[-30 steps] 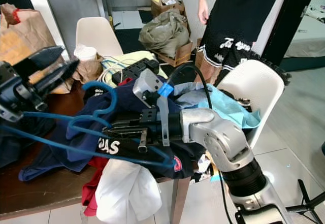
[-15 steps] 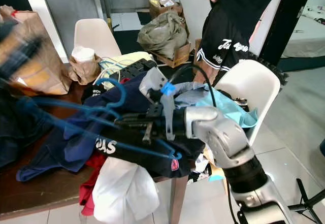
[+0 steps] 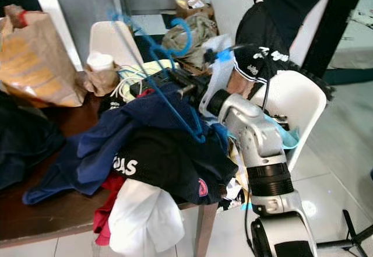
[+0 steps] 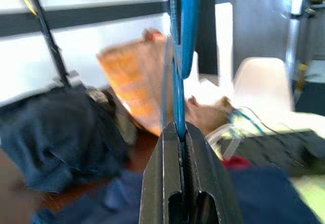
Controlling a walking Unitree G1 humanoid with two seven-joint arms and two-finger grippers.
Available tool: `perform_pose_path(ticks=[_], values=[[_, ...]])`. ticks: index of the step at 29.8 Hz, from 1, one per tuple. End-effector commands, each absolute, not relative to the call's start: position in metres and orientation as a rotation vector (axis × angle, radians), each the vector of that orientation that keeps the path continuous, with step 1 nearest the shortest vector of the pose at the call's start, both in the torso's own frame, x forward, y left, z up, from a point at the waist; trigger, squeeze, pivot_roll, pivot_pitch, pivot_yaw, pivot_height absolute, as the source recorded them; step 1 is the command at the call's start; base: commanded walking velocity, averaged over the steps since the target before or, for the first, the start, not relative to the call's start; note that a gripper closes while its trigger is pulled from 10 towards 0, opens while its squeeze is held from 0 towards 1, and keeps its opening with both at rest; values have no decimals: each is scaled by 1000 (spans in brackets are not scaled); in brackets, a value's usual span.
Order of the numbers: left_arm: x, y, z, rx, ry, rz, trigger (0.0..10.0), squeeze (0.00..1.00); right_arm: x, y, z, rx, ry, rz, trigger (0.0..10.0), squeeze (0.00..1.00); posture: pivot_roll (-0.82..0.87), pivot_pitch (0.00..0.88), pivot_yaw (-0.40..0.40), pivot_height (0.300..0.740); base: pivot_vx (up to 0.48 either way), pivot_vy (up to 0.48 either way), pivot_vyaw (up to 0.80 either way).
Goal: Hang hanger
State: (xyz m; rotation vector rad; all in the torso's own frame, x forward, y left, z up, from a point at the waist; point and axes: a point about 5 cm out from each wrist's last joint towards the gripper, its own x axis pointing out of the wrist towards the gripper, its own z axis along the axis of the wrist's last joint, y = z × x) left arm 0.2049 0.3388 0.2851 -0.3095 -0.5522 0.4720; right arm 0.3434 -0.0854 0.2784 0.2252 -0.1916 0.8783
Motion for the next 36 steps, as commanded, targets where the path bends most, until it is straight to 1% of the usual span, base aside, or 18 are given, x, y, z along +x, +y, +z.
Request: perform_pose_path(ticks=[1, 4, 6, 7, 9, 10, 15, 17, 19, 36], values=[[217, 305, 269, -196, -446, 442, 10000, 0, 338, -78, 291, 290, -263, 927, 10000, 0, 59, 13, -44, 740, 0, 0, 788], [220, 299, 266, -183, -427, 436, 10000, 0, 337, -77, 292, 295, -273, 936, 10000, 0, 59, 13, -44, 740, 0, 0, 788], [231, 271, 253, -174, -371, 376, 10000, 0, 332, -68, 293, 307, -277, 972, 10000, 0, 65, 9, -46, 740, 0, 0, 788], [231, 271, 253, -174, -371, 376, 10000, 0, 332, -68, 293, 307, -277, 972, 10000, 0, 65, 9, -46, 740, 0, 0, 788], [238, 249, 248, -162, -345, 326, 10000, 0, 330, -60, 291, 313, -273, 990, 10000, 0, 66, 5, -45, 740, 0, 0, 788], [240, 246, 249, -173, -347, 311, 10000, 0, 328, -57, 289, 299, -272, 995, 10000, 0, 67, 2, -45, 740, 0, 0, 550], [241, 250, 251, -200, -362, 322, 10000, 0, 330, -54, 284, 278, -261, 972, 10000, 0, 67, 0, -46, 740, 0, 0, 0], [240, 256, 255, -207, -379, 338, 10000, 0, 333, -54, 280, 256, -245, 936, 10000, 0, 69, 0, -47, 740, 0, 480, 0], [240, 259, 257, -180, -391, 349, 10000, 0, 336, -55, 278, 241, -239, 908, 10000, 0, 68, 0, -48, 740, 0, 480, 0], [241, 253, 260, -156, -414, 359, 10000, 0, 339, -60, 275, 190, -232, 854, 10000, 0, 58, 0, -54, 740, 0, 443, 0]])
